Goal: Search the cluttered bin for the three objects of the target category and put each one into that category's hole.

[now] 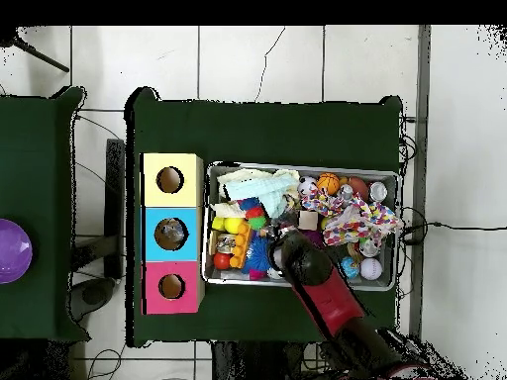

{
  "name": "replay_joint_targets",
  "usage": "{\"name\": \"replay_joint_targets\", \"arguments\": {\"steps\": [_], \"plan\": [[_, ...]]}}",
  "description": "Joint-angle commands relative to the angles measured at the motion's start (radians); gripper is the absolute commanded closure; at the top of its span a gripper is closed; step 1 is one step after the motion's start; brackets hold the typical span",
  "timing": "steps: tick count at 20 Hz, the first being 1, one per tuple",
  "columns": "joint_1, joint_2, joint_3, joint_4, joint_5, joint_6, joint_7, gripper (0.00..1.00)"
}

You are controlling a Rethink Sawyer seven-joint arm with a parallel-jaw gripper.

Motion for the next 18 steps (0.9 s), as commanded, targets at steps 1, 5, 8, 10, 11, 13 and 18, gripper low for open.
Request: {"name": "replay_joint_targets", "arguments": {"steps": [1, 5, 8, 10, 11, 13, 18], "plan": [[-0.026, 0.179, 0.075, -0.043, -0.058, -0.152, 0.239, 0.00], [-0.033, 0.202, 0.094, -0.053, -0.079, -0.167, 0.259, 0.00], [-0.015, 0.213, 0.096, -0.068, -0.072, -0.162, 0.265, 0.00], [-0.008, 0.211, 0.097, -0.068, -0.058, -0.149, 0.271, 0.00], [-0.006, 0.209, 0.099, -0.063, -0.050, -0.142, 0.276, 0.00], [-0.001, 0.194, 0.088, -0.067, -0.034, -0.113, 0.266, 0.00], [0.010, 0.190, 0.068, -0.080, -0.036, -0.076, 0.227, 0.00]]}}
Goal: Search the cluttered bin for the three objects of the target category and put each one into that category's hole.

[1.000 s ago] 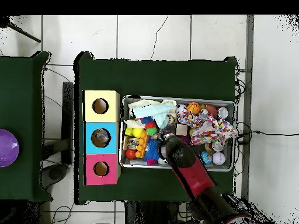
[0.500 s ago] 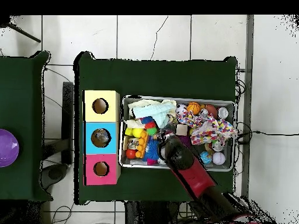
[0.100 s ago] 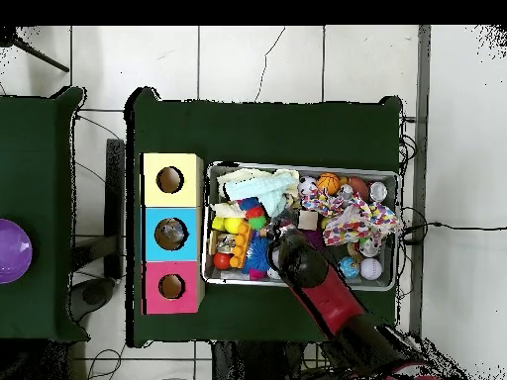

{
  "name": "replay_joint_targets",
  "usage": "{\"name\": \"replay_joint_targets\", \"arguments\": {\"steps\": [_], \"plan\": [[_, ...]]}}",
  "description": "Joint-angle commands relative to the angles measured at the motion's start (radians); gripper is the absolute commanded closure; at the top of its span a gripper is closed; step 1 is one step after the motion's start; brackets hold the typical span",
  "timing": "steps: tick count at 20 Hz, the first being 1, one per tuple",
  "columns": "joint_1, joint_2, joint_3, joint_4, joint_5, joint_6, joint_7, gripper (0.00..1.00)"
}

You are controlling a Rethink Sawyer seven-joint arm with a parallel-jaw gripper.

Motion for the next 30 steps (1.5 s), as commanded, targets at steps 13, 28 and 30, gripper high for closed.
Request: {"name": "replay_joint_targets", "arguments": {"steps": [13, 28, 30], "plan": [[0.081, 0.170, -0.018, -0.120, 0.047, 0.080, 0.166, 1.00], [0.289, -0.020, -0.360, -0.257, -0.045, 0.559, 0.146, 1.00], [0.293, -0.021, -0.372, -0.272, -0.053, 0.580, 0.147, 1.00]]}}
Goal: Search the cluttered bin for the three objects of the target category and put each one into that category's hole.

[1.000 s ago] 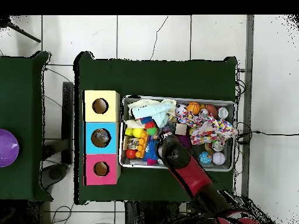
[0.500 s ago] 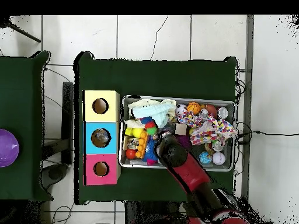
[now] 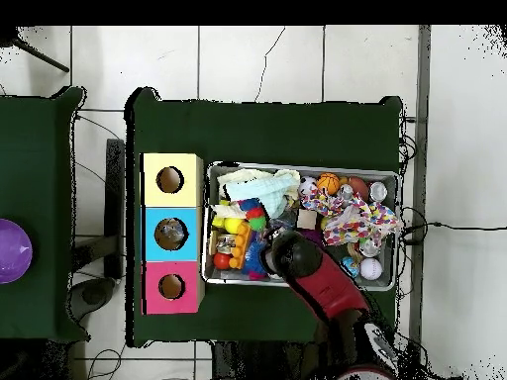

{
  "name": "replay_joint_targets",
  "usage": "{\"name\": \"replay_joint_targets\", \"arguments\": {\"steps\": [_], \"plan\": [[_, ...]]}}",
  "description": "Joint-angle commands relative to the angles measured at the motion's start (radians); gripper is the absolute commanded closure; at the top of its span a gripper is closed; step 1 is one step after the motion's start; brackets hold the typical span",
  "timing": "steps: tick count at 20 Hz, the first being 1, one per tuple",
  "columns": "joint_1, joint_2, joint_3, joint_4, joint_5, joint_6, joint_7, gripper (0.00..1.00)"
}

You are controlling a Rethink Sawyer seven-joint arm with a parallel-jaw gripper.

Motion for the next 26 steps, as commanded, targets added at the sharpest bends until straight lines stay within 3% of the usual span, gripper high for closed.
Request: {"name": "replay_joint_targets", "arguments": {"steps": [1, 12, 16, 20, 26], "plan": [[0.022, -0.013, -0.071, -0.118, -0.049, 0.191, 0.150, 1.00], [0.043, -0.086, -0.082, -0.066, -0.054, 0.172, 0.165, 1.00], [0.059, -0.122, -0.100, -0.037, -0.069, 0.117, 0.150, 1.00], [0.095, -0.154, -0.122, -0.025, -0.063, 0.165, 0.173, 1.00], [0.169, -0.223, -0.164, -0.026, -0.035, 0.328, 0.261, 1.00]]}}
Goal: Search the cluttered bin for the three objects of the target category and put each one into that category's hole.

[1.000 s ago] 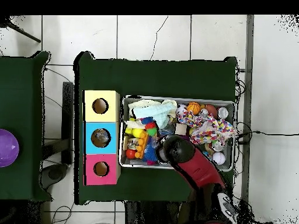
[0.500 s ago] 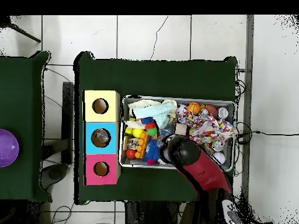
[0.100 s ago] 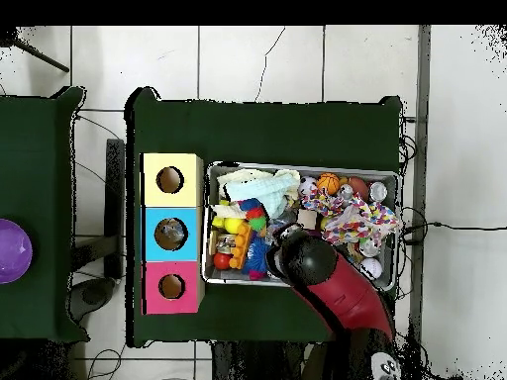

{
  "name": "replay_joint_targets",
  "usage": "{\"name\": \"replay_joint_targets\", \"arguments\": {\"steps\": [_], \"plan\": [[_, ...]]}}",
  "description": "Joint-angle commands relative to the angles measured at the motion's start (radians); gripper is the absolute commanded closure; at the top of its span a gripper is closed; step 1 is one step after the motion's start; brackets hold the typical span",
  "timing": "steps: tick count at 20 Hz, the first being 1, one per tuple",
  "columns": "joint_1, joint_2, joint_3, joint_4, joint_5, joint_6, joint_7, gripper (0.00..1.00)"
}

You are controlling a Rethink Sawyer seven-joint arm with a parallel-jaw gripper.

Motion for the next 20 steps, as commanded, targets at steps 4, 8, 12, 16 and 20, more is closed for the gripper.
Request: {"name": "replay_joint_targets", "arguments": {"steps": [4, 8, 12, 16, 20], "plan": [[0.096, -0.091, -0.035, 0.008, 0.004, 0.241, 0.291, 1.00], [0.117, -0.105, -0.029, 0.071, 0.045, 0.216, 0.310, 1.00], [0.157, -0.108, -0.034, 0.118, 0.083, 0.181, 0.355, 1.00], [0.187, -0.110, -0.033, 0.150, 0.119, 0.154, 0.375, 1.00], [0.204, -0.111, -0.031, 0.174, 0.146, 0.129, 0.387, 1.00]]}}
